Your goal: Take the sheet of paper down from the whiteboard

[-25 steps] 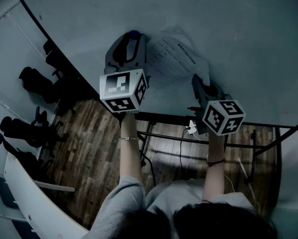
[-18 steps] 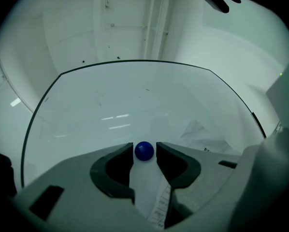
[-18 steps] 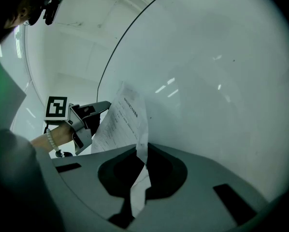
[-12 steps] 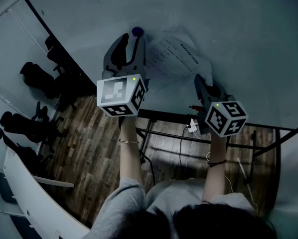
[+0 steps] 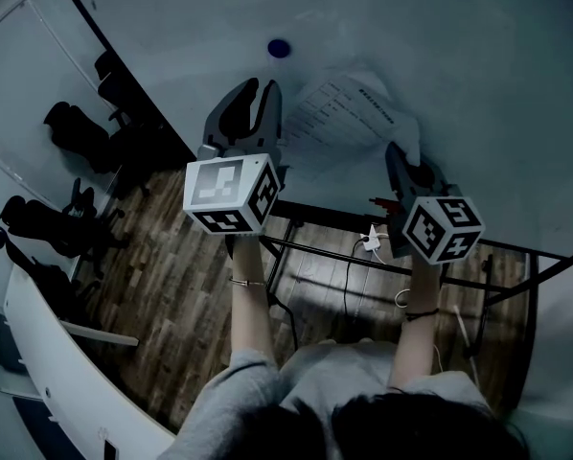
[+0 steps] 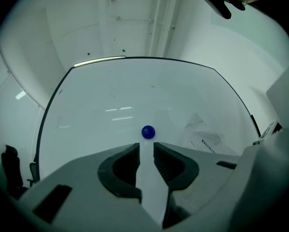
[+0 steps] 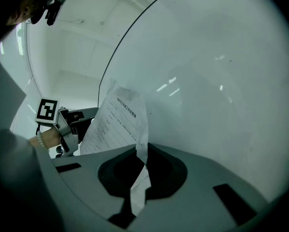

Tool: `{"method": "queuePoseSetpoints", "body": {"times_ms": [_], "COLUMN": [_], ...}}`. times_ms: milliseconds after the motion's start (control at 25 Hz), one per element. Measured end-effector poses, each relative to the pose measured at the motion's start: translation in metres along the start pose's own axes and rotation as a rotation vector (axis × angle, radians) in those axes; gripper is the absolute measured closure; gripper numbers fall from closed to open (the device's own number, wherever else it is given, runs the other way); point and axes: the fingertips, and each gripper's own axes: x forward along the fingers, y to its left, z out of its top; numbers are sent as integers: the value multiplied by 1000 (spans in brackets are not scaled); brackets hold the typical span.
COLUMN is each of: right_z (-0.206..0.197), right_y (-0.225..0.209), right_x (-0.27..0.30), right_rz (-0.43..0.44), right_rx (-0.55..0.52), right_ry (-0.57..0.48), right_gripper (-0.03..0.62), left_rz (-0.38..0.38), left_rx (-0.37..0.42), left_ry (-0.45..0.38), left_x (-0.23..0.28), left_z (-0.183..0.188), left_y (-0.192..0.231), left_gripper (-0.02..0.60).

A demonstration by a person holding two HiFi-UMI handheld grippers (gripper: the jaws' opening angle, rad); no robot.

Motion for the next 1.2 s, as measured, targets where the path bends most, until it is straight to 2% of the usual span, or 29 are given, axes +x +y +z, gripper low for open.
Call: {"method": "queuePoseSetpoints", "body": {"times_ms": [160,400,1200], "right_z": [-3,-11,-39], "right_y": [1,6,38], "right_x": [-1,-6,-3], "right_rz": [4,26,181], "right_rx": [-11,-42,-121], "right_ry": [13,43,152], "right_gripper": [593,593,593], "left_rz": [10,30,105], "left_rx": [-21,-60,-253], "left_ry": [45,98,276], "left_x": [-12,-36,-112], "left_z": [-9,-28,-112], "left_y": [3,6,1], "left_gripper": [538,568,575]}}
